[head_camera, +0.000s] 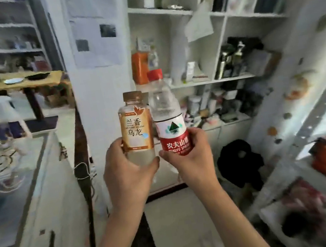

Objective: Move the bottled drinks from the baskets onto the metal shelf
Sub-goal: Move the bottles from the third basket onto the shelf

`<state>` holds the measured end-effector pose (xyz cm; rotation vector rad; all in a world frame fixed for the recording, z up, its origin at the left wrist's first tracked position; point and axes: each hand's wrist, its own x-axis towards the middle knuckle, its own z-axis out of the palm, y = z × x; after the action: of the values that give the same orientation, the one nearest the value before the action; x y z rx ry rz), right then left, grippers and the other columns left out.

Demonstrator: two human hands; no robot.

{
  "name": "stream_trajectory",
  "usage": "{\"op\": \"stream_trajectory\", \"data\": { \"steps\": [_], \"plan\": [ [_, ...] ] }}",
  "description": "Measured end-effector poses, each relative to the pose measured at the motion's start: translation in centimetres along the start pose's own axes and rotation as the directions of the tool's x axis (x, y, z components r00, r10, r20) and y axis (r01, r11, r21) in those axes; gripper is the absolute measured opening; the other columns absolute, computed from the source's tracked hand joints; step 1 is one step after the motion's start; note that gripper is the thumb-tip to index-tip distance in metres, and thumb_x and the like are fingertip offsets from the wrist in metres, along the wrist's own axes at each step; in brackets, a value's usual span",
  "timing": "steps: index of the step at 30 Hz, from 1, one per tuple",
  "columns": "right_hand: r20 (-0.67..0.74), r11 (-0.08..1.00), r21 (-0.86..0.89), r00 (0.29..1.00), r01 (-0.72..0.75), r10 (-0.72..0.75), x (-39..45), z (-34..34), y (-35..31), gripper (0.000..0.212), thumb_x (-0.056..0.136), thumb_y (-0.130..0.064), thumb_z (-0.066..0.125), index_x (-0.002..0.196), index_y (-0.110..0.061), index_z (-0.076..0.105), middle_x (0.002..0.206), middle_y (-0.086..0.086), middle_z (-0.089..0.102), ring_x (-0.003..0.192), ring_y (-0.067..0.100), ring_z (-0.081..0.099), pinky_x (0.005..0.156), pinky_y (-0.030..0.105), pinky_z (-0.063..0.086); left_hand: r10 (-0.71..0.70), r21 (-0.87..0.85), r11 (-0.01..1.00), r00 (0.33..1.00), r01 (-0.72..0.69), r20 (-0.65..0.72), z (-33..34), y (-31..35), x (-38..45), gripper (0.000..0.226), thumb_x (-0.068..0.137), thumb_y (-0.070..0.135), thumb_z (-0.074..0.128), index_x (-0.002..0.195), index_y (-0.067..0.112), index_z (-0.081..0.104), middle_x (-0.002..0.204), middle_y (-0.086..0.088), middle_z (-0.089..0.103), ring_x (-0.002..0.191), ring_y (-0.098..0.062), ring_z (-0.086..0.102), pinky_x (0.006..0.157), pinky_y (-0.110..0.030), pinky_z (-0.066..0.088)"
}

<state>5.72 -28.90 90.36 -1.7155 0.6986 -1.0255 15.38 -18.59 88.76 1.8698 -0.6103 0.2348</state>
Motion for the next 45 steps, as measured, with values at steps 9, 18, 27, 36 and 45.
{"op": "stream_trajectory", "data": {
  "steps": [9,18,27,36,45],
  "plan": [
    [-0.355,0.992,-0.124,0.934,-0.018,-0.027,-1.0,-24.5,1.9,0.065,0.063,-0.022,0.093,0.102,-0.042,0.045,0.095,-0.022,0.063,0.087,-0.012,0.062,0.064,0.005,0.048,0.194,-0.222,0.965,0.951,-0.141,0.242,14.2,14.9,-10.3,0.083,0.055,0.047,0.090,0.123,0.032,0.046,0.109,0.018,0.055,0.091,-0.001,0.054,0.064,-0.003,0.035],
    [-0.565,0.977,-0.200,0.824,-0.077,-0.051,-6.3,-42.5,2.8,0.071,0.063,-0.025,0.095,0.113,-0.038,0.045,0.101,-0.018,0.062,0.092,-0.014,0.061,0.066,0.002,0.048,0.331,-0.415,0.899,0.842,-0.143,0.427,23.1,26.9,-21.6,0.076,0.054,0.049,0.090,0.111,0.043,0.040,0.103,0.021,0.053,0.089,0.001,0.053,0.063,-0.008,0.033],
    [-0.772,0.947,-0.285,0.621,-0.149,-0.135,-8.2,-51.1,1.9,0.069,0.060,-0.037,0.094,0.109,-0.038,0.045,0.094,-0.021,0.063,0.087,-0.015,0.061,0.064,0.002,0.046,0.464,-0.571,0.814,0.707,-0.105,0.533,29.0,34.5,-26.2,0.066,0.056,0.059,0.085,0.105,0.047,0.042,0.089,0.027,0.057,0.075,0.010,0.057,0.055,-0.005,0.034],
    [-0.855,0.936,-0.289,0.494,-0.198,-0.159,-9.9,-57.3,2.2,0.069,0.064,-0.026,0.093,0.113,-0.033,0.045,0.101,-0.016,0.063,0.087,-0.013,0.063,0.065,0.005,0.049,0.633,-0.678,0.718,0.554,-0.159,0.541,33.0,40.4,-29.9,0.073,0.053,0.065,0.084,0.107,0.048,0.039,0.085,0.036,0.048,0.082,0.029,0.047,0.060,0.008,0.033],
    [-0.866,0.936,-0.298,0.465,-0.186,-0.184,-10.2,-66.7,3.9,0.073,0.063,-0.027,0.093,0.117,-0.031,0.044,0.103,-0.017,0.061,0.086,-0.017,0.060,0.061,0.000,0.046,0.609,-0.680,0.729,0.531,-0.082,0.589,37.7,45.2,-36.2,0.069,0.049,0.067,0.074,0.106,0.050,0.038,0.094,0.025,0.058,0.083,0.009,0.057,0.070,-0.021,0.051]
  ]
}}
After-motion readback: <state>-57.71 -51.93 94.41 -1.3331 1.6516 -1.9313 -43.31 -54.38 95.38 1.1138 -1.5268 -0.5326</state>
